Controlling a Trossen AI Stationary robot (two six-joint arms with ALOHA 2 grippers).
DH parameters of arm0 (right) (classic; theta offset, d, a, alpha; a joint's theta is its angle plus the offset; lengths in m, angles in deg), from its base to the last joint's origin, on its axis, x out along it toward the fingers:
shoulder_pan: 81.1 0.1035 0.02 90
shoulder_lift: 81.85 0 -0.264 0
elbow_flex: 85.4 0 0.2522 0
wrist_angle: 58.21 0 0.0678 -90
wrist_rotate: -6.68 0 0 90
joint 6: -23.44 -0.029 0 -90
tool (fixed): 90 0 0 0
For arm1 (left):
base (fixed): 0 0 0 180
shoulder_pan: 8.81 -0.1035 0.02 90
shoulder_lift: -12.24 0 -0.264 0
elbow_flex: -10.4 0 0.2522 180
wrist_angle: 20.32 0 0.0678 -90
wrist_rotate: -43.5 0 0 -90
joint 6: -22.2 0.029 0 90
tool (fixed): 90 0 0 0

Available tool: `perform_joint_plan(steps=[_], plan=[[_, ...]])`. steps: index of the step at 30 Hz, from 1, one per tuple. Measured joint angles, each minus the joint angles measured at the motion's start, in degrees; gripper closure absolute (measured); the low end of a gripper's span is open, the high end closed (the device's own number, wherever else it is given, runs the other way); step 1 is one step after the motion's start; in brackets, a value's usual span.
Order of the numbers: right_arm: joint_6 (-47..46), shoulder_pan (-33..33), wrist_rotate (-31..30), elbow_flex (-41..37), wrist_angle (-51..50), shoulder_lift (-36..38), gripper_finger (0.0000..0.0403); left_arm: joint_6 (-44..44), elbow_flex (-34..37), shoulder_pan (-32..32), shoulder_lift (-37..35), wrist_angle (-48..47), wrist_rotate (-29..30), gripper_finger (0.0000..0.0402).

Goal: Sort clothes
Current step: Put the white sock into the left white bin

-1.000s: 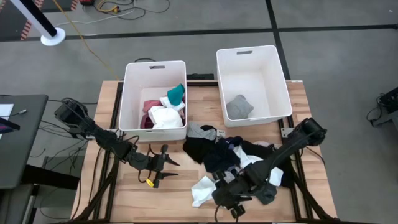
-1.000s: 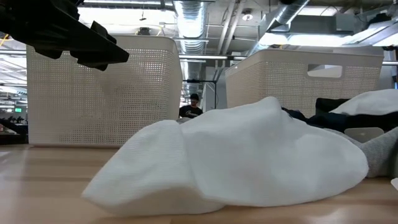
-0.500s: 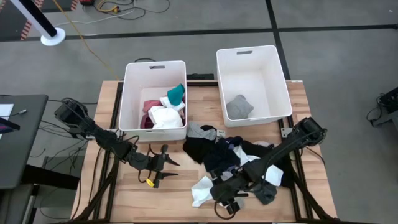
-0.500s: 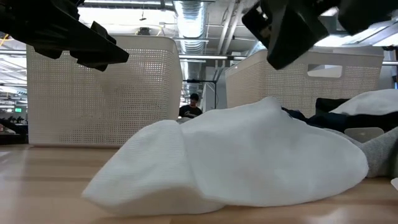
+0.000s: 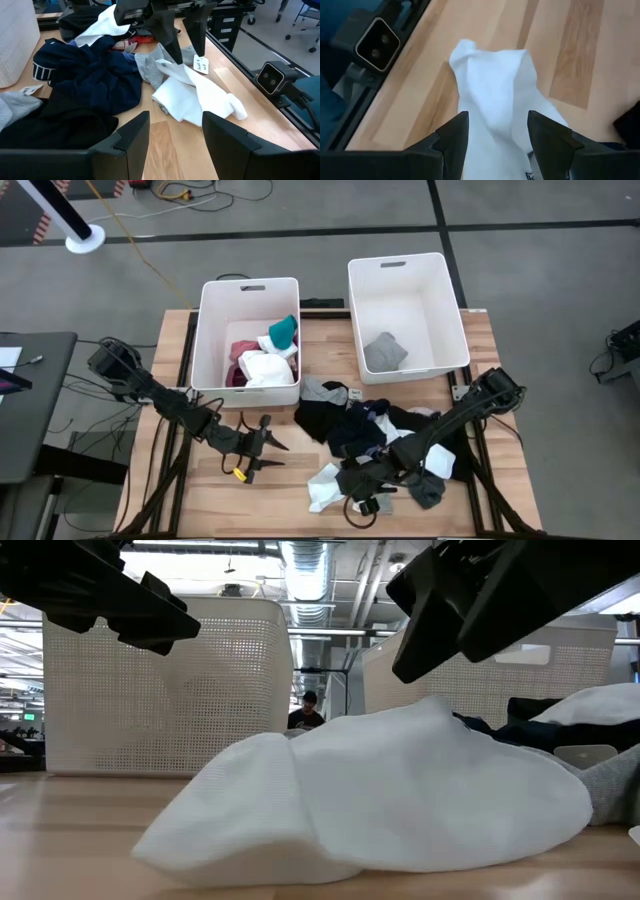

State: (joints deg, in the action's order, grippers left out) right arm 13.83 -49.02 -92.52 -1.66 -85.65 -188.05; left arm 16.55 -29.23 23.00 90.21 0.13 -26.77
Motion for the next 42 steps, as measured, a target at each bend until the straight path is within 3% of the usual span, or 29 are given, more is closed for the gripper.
perform_joint_plan(steps=[9,20,29,42], plan=[[-0.33,-0.65,0.11,-0.09,-0.27,-3.56,0.02,0.16,0.0,0.0,-0.02,-0.06,0.0,0.0226],[-0.92,-0.38,0.4,-0.11,-0.63,-5.97,0.0325,0.24,0.0,0.0,-0.02,-0.23,-1.31,0.0226],[0.76,0.76,0.48,1.34,-1.41,-5.11,0.0383,0.66,0.0,0.0,-0.02,-0.05,-1.29,0.0226],[4.97,1.75,-2.33,10.04,-12.96,-5.09,0.0401,4.39,-3.0,0.02,-0.02,0.2,-4.81,0.0226]])
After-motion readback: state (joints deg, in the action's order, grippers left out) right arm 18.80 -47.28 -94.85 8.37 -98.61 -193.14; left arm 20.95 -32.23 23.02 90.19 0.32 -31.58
